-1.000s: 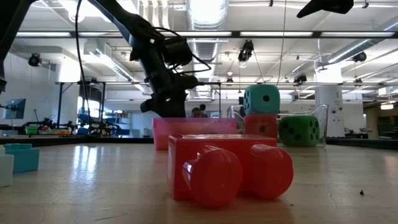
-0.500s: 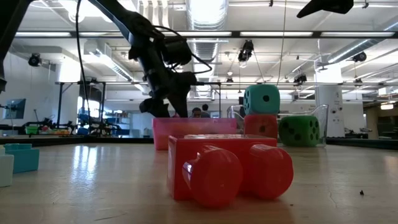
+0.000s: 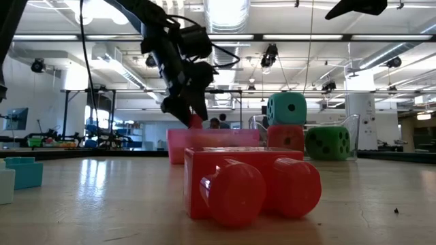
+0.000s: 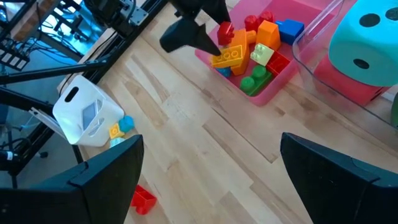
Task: Pick & Place Toys
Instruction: Put the red game piece into the red bin, then put the blue game piece into the red bin
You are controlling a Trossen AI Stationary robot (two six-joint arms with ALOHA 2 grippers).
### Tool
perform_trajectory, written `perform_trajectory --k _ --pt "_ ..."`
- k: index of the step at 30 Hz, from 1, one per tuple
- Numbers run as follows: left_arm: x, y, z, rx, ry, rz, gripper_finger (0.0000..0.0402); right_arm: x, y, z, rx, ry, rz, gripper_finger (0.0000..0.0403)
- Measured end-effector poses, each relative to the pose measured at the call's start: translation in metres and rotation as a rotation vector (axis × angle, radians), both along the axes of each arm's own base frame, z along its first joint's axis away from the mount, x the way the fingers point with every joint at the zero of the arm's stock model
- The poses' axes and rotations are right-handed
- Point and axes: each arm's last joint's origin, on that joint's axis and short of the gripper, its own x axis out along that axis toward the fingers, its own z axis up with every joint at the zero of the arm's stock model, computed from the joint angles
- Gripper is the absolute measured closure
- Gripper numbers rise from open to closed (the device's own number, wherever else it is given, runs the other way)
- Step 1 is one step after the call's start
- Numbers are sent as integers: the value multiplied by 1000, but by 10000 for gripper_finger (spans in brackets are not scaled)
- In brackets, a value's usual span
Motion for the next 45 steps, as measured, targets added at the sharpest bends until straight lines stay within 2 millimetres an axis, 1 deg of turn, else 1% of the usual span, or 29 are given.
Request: perform_trajectory --k 2,5,8,10,17,20,22,24,26,28,30,34,36,41,43,45 --pt "-1 3 1 -39 -13 38 78 0 0 0 0 -1 -1 33" --pt "-4 7 0 -57 14 138 78 0 0 0 0 0 0 33" --pt "-4 7 1 -119 -6 135 78 0 0 0 -1 0 1 33" --pt "-3 7 2 -93 -7 103 78 0 0 0 1 0 -1 33" --pt "-1 10 5 -50 -24 139 78 0 0 0 0 0 0 33" --pt "-1 15 10 13 -8 191 78 0 0 0 -1 0 1 33" --pt "1 16 16 24 -9 191 78 0 0 0 0 0 0 33" --pt "2 16 23 15 -15 158 78 0 0 0 -1 0 1 33" --pt "4 12 31 -15 -11 89 78 0 0 0 1 0 -1 33" --pt "5 1 38 -32 27 8 78 0 0 0 -1 0 0 33" --pt "4 -17 45 -36 98 -85 78 0 0 0 0 0 0 33" --pt "1 -68 52 -13 253 -268 78 0 0 0 -1 0 1 33" --pt "-1 -94 52 11 315 -339 78 0 0 0 1 0 -1 33" --pt "-9 -157 44 39 370 -524 78 0 0 0 0 0 0 33" --pt "-12 -176 40 45 374 -567 78 0 0 0 -1 0 1 33" --pt "-16 -190 35 49 374 -596 78 0 0 0 1 -1 -1 33"
